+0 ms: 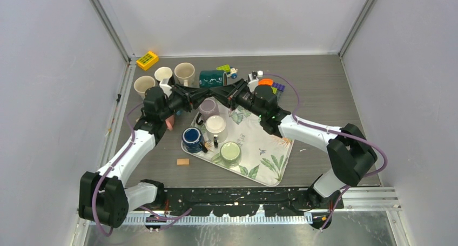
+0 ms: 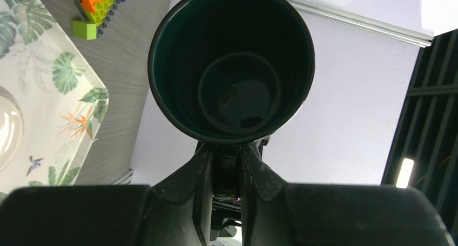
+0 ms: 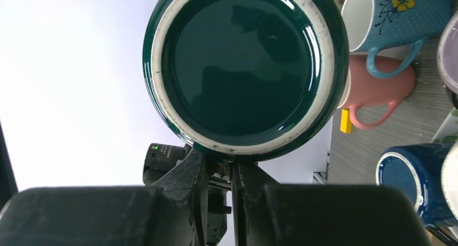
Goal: Turn the mug right side up
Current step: Turn over the cup on the tray, then place the cup at the corner of the board, then turn over the cup on the tray.
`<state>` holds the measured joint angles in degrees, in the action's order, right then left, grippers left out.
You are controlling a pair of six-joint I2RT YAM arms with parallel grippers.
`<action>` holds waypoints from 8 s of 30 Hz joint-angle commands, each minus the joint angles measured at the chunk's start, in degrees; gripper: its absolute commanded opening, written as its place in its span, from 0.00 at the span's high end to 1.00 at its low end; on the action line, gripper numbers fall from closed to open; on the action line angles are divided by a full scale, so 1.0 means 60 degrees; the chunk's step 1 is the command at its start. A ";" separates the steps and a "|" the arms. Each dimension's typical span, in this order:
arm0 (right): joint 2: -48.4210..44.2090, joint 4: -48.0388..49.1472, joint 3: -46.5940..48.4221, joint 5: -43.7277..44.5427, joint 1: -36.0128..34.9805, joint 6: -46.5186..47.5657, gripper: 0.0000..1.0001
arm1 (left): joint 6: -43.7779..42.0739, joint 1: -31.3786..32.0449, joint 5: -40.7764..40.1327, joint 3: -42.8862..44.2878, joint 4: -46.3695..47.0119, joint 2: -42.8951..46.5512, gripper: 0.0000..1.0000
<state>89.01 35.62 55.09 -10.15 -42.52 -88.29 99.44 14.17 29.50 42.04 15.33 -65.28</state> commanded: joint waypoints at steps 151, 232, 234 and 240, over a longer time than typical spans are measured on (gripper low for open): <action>-0.5191 -1.1751 -0.1379 0.4397 0.0729 0.6972 0.00 | -1.3253 0.7333 -0.4010 0.0655 -0.6135 -0.0739 0.06; -0.6476 -0.2939 -0.3534 -0.0704 0.1632 0.4084 0.00 | -1.0096 0.5127 -0.3192 0.5753 -0.3774 -0.2226 1.00; -0.6036 -0.2089 -0.3425 -0.1021 0.1902 0.3670 0.01 | -0.9606 0.4930 -0.2784 0.5750 -0.3351 -0.2150 1.00; -0.4857 0.0633 -0.3538 -0.1907 0.2665 0.2032 0.04 | -0.8678 0.4542 -0.2140 0.5670 -0.2611 -0.1984 1.00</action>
<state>56.93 21.71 32.67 -16.53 -28.73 -67.94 41.60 42.87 10.96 73.71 -12.36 -81.47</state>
